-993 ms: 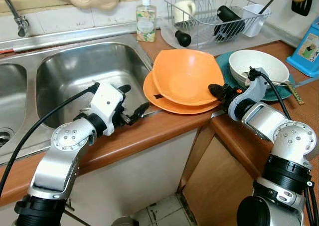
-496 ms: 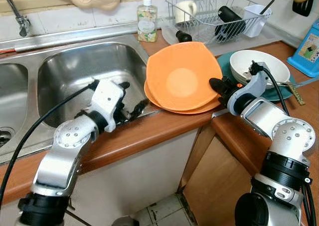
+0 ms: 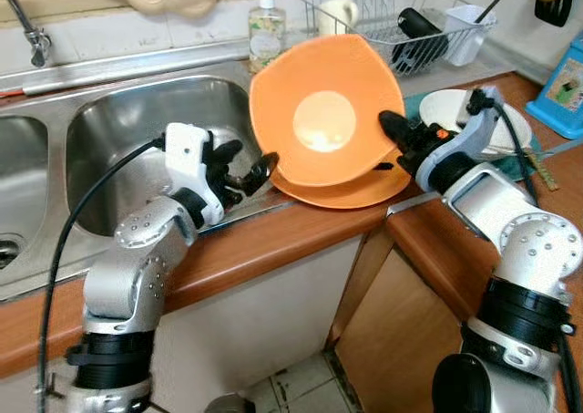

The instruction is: Kitchen organization

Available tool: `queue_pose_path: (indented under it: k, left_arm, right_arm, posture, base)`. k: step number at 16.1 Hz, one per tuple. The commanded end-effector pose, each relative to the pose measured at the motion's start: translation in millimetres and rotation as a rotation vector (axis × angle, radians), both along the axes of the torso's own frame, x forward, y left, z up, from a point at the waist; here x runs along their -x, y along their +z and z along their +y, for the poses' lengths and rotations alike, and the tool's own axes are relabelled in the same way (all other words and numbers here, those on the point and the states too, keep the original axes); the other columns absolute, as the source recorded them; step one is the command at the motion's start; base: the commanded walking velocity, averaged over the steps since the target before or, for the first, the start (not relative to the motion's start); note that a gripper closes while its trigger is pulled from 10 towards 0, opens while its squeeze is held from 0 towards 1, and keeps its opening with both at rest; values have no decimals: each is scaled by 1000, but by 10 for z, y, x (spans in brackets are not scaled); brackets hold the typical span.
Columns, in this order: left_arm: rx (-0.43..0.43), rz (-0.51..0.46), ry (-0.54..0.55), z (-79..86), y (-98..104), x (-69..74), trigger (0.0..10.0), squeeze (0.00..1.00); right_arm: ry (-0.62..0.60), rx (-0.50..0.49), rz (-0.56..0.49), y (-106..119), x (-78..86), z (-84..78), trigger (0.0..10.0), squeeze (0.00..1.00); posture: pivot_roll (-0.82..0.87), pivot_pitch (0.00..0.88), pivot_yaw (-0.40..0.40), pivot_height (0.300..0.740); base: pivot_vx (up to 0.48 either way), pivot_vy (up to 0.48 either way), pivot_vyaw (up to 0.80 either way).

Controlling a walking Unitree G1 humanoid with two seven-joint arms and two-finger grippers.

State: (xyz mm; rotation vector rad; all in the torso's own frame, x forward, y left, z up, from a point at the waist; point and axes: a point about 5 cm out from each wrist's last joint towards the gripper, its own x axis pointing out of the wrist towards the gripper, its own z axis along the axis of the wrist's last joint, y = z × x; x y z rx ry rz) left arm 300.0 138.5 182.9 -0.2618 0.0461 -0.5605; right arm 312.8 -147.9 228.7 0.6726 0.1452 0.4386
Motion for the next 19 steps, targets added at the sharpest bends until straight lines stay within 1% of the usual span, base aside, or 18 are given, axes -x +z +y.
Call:
queue_pose_path:
  k: [1,3,4,5,6,9,12,15,19]
  left_arm:
    - [27,7,-9,-12,42,-30,10000,0]
    - [107,24,-15,-20,64,-39,10000,0]
    - [83,33,-12,-16,29,-42,10000,0]
    - [93,43,14,0,10,-59,1882,0]
    - [113,46,23,8,12,-68,0,0]
    - [185,42,43,34,48,-88,0,0]
    - [245,46,49,50,67,-92,0,0]
    - [250,43,35,46,60,-77,0,0]
    - [275,45,35,49,66,-68,0,0]
  right_arm:
    - [57,-10,-93,143,52,80,0,0]
    - [79,-4,-122,169,86,113,0,0]
    - [102,-35,-149,211,119,127,0,0]
    - [127,-50,-174,241,149,142,0,0]
    - [133,-50,-180,244,156,148,0,0]
    - [138,-44,-179,215,168,174,0,0]
    - [142,-64,-180,214,179,194,0,0]
    - [136,-90,-179,219,175,179,0,0]
    - [135,-96,-177,215,171,177,0,0]
  posture:
    - [-50,0,37,740]
    - [-53,0,42,740]
    - [-57,0,46,740]
    - [-57,0,46,740]
    - [-59,0,48,740]
    - [-58,0,50,740]
    - [-59,0,53,740]
    - [-58,0,52,740]
    - [-56,0,50,740]
  base:
    - [0,0,0]
    - [0,0,0]
    - [0,0,0]
    - [0,0,0]
    - [0,0,0]
    - [0,0,0]
    - [0,0,0]
    - [0,0,0]
    - [0,0,0]
